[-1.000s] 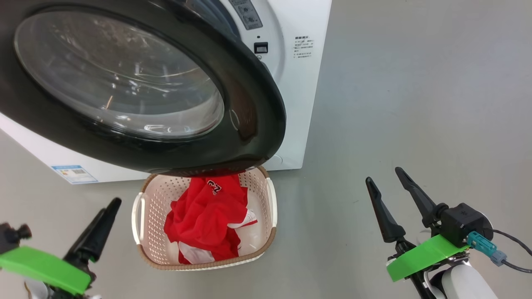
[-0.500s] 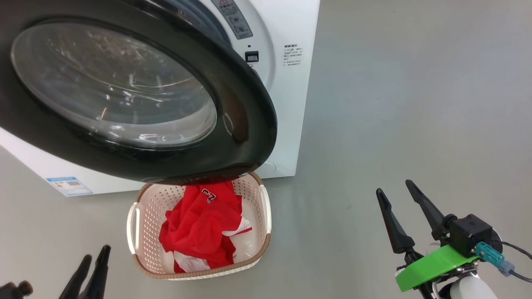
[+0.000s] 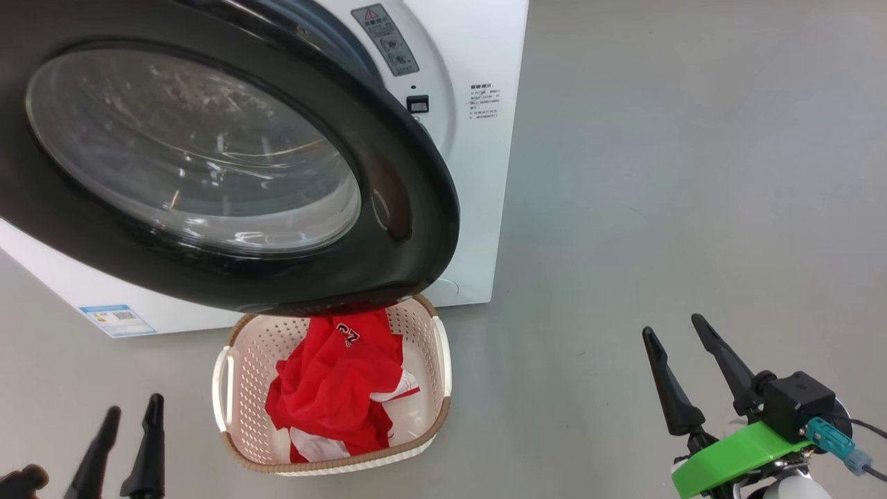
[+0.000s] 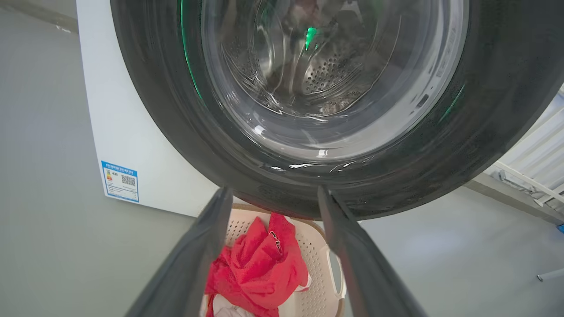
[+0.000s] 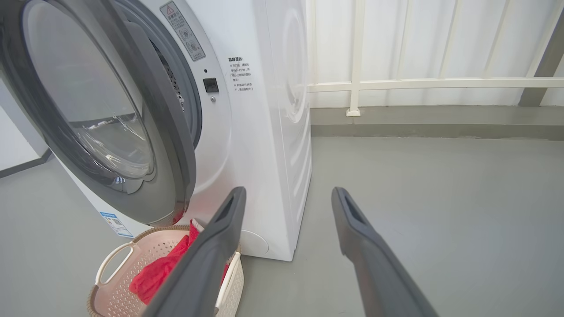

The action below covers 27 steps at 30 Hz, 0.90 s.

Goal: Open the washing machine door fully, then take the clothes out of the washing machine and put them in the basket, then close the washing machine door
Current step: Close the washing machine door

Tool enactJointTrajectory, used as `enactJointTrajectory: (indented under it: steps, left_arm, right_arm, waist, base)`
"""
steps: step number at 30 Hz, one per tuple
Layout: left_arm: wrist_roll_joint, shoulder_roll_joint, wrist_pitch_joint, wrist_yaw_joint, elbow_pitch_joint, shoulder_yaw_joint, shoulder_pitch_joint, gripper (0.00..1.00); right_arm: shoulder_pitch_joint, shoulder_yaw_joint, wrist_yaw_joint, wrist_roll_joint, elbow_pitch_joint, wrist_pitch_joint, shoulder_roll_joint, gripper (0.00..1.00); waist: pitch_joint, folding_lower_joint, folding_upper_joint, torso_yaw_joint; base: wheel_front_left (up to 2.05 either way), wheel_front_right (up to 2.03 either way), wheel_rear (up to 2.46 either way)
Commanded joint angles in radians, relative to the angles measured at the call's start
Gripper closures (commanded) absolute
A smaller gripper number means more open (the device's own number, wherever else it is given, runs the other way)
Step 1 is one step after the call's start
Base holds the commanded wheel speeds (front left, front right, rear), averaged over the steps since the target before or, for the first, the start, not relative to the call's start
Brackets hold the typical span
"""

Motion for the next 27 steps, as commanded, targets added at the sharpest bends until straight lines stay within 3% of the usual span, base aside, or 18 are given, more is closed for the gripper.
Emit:
enactJointTrajectory:
  steps: [1,7,13,19,27]
  left_arm:
    - [0.068,0.002,-0.012,-0.003,-0.033,0.081,-0.003,0.00]
    - [0.300,-0.106,-0.012,-0.003,-0.089,0.198,0.033,0.00]
    - [0.456,-0.164,-0.012,-0.003,-0.146,0.245,0.055,0.00]
    - [0.539,-0.186,-0.012,-0.003,-0.173,0.251,0.068,0.00]
    - [0.562,-0.203,-0.012,-0.003,-0.162,0.256,0.069,0.00]
  right_arm:
    - [0.003,0.015,0.002,0.001,-0.026,-0.005,-0.006,0.00]
    - [0.005,0.009,0.002,0.000,-0.026,-0.005,-0.004,0.00]
    - [0.006,0.002,0.002,-0.001,-0.027,-0.005,-0.005,0.00]
    - [0.010,-0.001,0.002,-0.004,-0.029,-0.005,-0.004,0.00]
    - [0.015,-0.002,0.002,-0.005,-0.030,-0.005,-0.001,0.00]
  waist:
    - [-0.002,0.0000,-0.0001,0.000]
    - [-0.001,0.0000,-0.0001,0.000]
    - [-0.001,0.0000,-0.0001,0.003]
    - [-0.003,0.0000,-0.0001,0.003]
    - [-0.006,0.0000,-0.0001,0.004]
  base:
    - [0.00,0.00,0.00]
    - [0.00,0.00,0.00]
    - [0.00,0.00,0.00]
    - [0.00,0.00,0.00]
    - [0.00,0.00,0.00]
